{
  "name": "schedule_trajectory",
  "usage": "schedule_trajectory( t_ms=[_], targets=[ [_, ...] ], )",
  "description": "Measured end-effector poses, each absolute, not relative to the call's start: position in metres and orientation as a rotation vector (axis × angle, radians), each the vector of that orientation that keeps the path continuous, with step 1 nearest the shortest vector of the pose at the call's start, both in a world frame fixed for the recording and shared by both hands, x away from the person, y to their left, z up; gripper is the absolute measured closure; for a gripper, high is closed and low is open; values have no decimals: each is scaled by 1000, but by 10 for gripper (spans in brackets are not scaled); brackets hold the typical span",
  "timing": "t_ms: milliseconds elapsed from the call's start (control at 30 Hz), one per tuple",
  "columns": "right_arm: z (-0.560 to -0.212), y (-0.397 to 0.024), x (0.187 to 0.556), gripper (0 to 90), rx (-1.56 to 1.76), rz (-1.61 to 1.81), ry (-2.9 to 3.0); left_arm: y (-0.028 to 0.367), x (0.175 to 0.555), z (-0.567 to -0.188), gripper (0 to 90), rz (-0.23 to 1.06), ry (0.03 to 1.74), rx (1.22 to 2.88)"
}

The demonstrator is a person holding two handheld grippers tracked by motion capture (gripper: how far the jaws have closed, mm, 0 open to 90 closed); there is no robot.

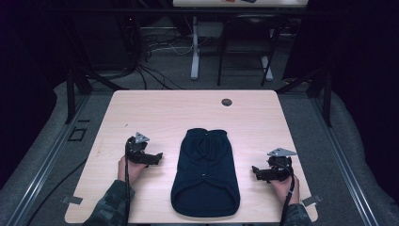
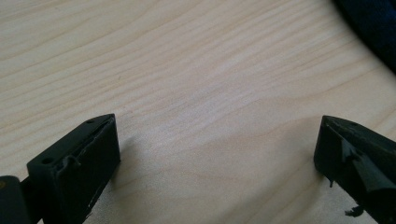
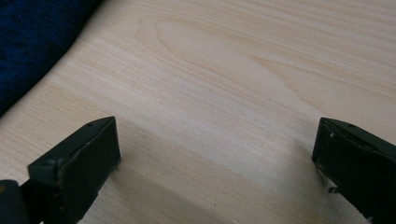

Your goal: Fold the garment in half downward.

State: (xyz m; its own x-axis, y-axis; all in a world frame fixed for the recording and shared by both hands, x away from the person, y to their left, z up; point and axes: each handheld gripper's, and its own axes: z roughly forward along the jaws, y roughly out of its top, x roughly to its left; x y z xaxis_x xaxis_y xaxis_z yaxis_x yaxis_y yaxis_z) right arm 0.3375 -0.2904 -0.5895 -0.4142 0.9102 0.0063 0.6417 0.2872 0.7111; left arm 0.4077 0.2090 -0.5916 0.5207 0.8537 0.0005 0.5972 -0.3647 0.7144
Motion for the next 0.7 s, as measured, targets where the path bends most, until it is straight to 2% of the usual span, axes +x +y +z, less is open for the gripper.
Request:
schedule_trajectory(
  t_ms=[700],
  targets=[
    [-590, -290, 337, 6, 1405, 903, 2146, 207, 408, -592, 1, 498, 1183, 2091]
  ],
)
